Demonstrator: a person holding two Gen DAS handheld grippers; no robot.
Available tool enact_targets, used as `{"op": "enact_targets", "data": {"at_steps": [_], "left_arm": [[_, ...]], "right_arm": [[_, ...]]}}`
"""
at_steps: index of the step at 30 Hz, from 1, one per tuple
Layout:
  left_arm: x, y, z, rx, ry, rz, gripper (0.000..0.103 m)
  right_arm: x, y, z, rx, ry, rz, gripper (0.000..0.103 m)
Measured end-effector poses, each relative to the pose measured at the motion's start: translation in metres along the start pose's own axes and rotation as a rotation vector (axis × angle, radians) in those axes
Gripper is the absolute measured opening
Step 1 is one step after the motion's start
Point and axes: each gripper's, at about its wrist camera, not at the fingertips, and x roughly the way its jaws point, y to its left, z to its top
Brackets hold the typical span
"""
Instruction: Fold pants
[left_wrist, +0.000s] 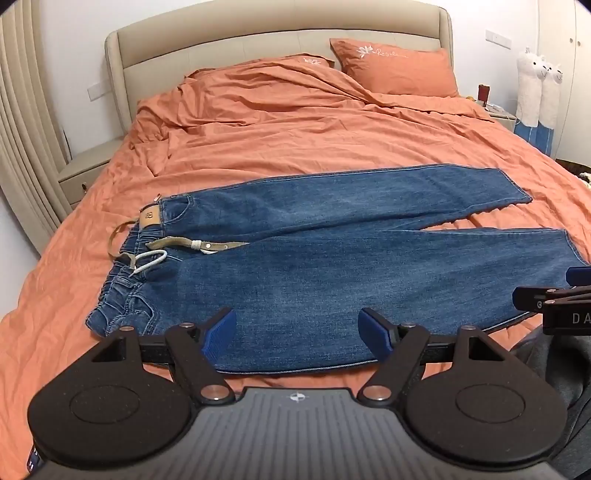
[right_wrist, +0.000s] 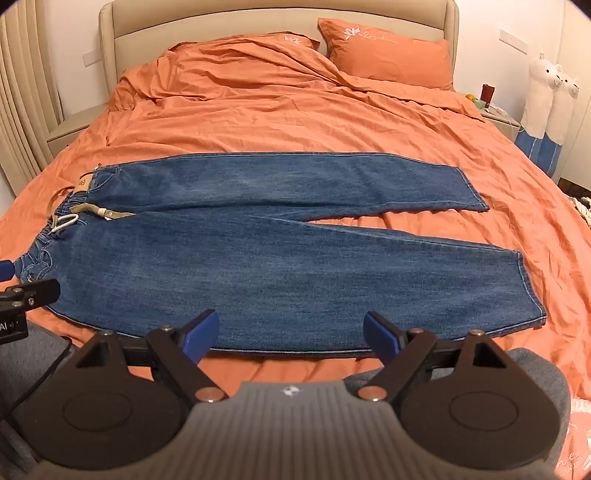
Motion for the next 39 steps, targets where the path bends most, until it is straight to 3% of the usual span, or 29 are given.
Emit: {"op": "enact_targets", "data": {"at_steps": [39], "left_arm": [[-0.002,-0.003,0.003,0.014,-0.002,0.027,0.088]], "right_arm": [[-0.004,0.002,-0.004,-0.009,-0.006,-0.004,0.082]]}}
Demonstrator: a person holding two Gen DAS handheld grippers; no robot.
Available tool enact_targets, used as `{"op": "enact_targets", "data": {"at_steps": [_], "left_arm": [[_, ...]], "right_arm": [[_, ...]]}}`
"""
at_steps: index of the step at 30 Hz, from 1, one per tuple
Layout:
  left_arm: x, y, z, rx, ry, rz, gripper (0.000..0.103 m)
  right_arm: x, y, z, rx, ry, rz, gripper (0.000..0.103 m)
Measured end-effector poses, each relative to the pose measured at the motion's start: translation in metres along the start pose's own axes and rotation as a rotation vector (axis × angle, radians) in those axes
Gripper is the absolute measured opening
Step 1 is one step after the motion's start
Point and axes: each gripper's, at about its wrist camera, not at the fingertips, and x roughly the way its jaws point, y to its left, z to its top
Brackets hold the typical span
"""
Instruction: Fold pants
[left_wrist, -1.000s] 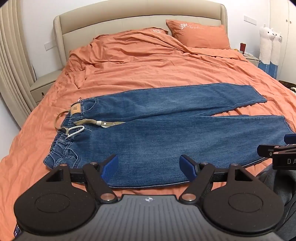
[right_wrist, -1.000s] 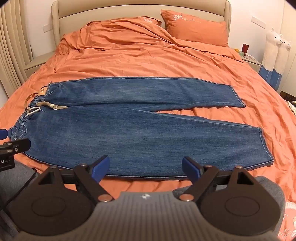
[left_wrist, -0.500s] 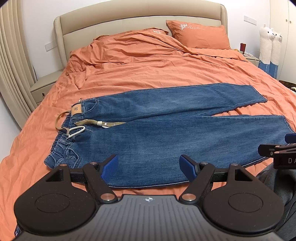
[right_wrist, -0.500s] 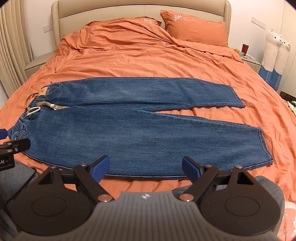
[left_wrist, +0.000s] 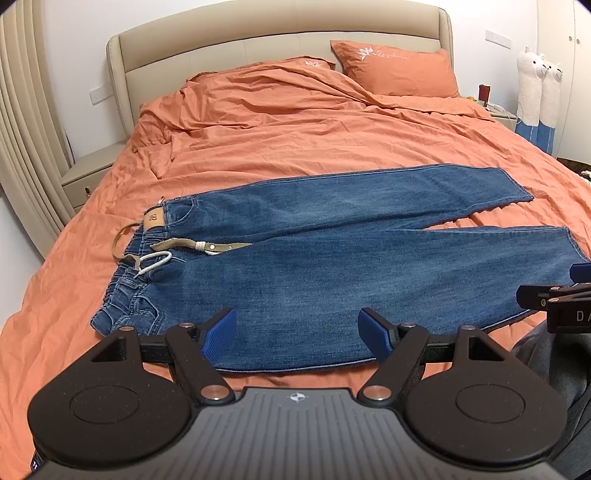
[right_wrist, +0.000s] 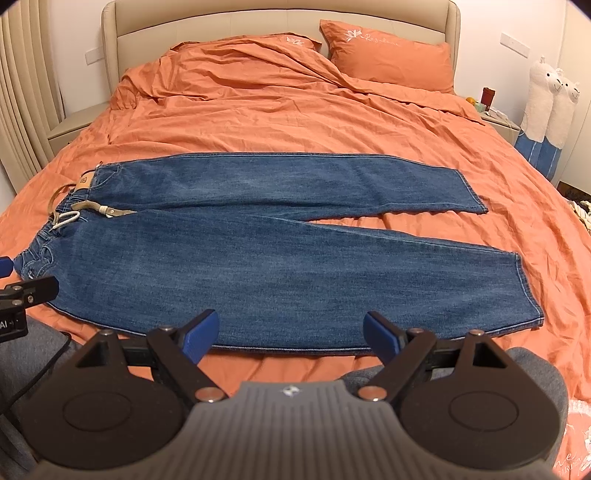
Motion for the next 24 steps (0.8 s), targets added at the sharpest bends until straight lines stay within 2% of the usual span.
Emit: {"op": "enact_targets", "data": {"at_steps": [24], "left_arm": [[-0.0026,0.0033,-0.0061,0.006,0.004,0.011,0.088]], "right_arm": [[-0.0021,0.0026,-0.0006,-0.007,0.002,0.001,0.082]]}}
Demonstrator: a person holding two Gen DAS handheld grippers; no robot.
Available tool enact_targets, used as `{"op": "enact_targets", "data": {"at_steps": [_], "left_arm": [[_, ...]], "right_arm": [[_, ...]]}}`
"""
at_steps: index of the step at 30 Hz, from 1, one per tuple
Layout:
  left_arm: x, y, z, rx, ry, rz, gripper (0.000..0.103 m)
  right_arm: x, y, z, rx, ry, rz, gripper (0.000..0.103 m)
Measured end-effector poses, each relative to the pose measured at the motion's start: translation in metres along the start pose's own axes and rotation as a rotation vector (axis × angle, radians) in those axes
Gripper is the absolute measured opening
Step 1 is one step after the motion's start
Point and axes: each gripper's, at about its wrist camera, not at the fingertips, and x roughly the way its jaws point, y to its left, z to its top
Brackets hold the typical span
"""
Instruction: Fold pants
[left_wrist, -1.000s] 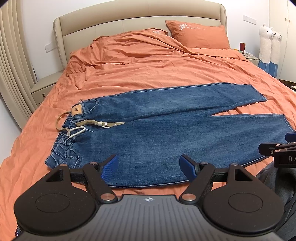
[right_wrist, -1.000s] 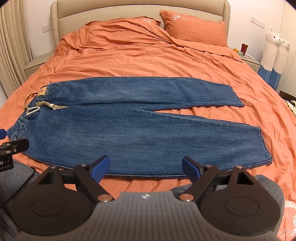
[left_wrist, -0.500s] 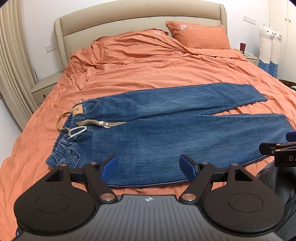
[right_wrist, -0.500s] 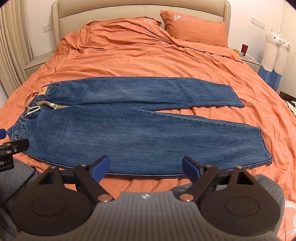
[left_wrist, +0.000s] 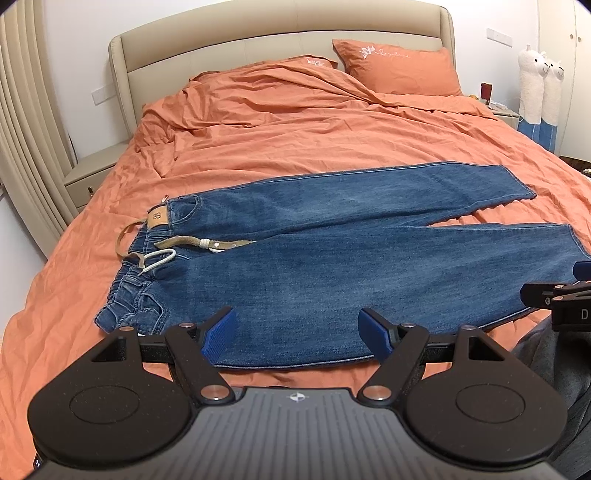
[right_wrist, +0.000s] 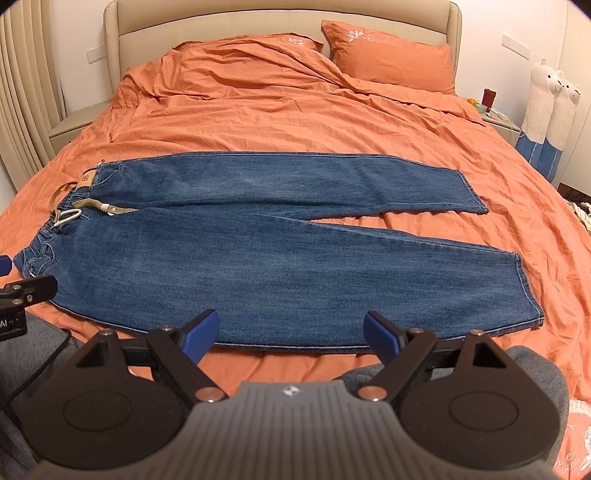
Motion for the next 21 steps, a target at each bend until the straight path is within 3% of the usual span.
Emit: {"op": "enact_targets", "data": {"at_steps": [21], "left_arm": [[-0.0008,0.0019,-0.0007,0.0,-0.001,0.0,0.088]], "right_arm": [[-0.0001,0.0039,-0.0023,-0.001,0.007,0.011,0.082]]}}
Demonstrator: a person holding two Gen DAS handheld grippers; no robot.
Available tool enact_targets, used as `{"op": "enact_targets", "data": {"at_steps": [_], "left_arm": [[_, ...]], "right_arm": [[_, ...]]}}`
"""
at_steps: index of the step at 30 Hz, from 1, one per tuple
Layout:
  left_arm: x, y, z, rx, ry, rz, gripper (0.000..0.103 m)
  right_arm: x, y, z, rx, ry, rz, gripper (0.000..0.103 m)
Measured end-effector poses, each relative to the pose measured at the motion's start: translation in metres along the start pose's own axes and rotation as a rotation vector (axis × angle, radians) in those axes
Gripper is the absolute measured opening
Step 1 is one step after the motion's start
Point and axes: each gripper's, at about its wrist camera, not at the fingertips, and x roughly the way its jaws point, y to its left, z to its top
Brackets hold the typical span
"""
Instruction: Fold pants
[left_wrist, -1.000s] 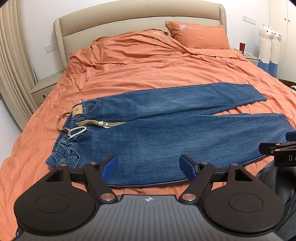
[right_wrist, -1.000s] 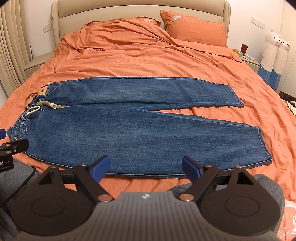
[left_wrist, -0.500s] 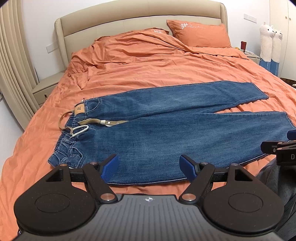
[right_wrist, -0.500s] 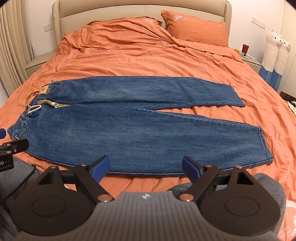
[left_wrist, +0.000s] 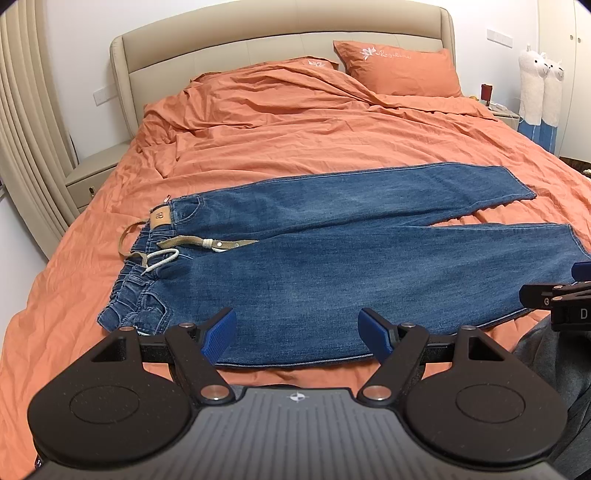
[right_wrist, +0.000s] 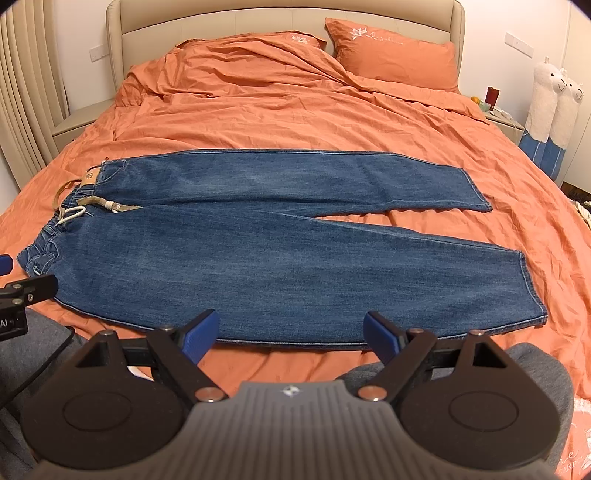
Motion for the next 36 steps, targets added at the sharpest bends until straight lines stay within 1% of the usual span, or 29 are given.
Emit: {"op": "enact_targets", "data": {"at_steps": [6,8,12,14,15,17,19,21,24,25,29,31,33,34,36], "left_arm": [[-0.001,0.004,0.0,0.003,-0.002,-0.007,0.088],[-0.001,0.01,0.0,0.005,-0.001,-0.025,0.082],[0.005,0.036,0.003,-0.004,0.004,-0.03,0.078],[0.011,0.057,0.006,-0.013,-0.005,-0.038,0.077],[0.015,0.069,0.008,-0.025,-0.005,-0.044,0.077],[0.028,0.099,0.013,-0.058,0.005,-0.057,0.077],[0.044,0.132,0.017,-0.091,0.01,-0.039,0.079],[0.065,0.163,0.022,-0.111,0.022,-0.012,0.08],[0.099,0.198,0.026,-0.149,0.042,-0.005,0.082],[0.111,0.208,0.028,-0.161,0.053,-0.006,0.084],[0.171,0.244,0.029,-0.212,0.116,-0.006,0.085],[0.197,0.256,0.026,-0.221,0.143,-0.028,0.085],[0.22,0.266,0.021,-0.226,0.165,-0.054,0.081],[0.23,0.27,0.018,-0.235,0.174,-0.073,0.076],[0.248,0.28,0.013,-0.258,0.185,-0.111,0.075]], "right_arm": [[0.0,-0.002,0.001,0.016,-0.002,0.029,0.082],[-0.001,-0.006,0.0,0.024,-0.023,0.043,0.082],[0.002,-0.025,0.002,0.02,-0.096,0.1,0.082],[0.005,-0.037,0.001,0.004,-0.163,0.125,0.082],[0.008,-0.043,0.001,-0.008,-0.194,0.129,0.082],[0.017,-0.052,0.003,-0.032,-0.227,0.099,0.082],[0.032,-0.061,0.006,-0.035,-0.225,0.065,0.082],[0.047,-0.069,0.01,-0.026,-0.209,0.069,0.082],[0.078,-0.08,0.016,-0.005,-0.155,0.069,0.082],[0.087,-0.083,0.017,0.01,-0.145,0.065,0.082],[0.118,-0.091,0.019,0.08,-0.127,0.062,0.081],[0.131,-0.091,0.018,0.104,-0.12,0.066,0.081],[0.138,-0.091,0.018,0.108,-0.119,0.066,0.081],[0.142,-0.089,0.019,0.107,-0.116,0.053,0.081],[0.148,-0.086,0.02,0.096,-0.113,0.036,0.081]]}}
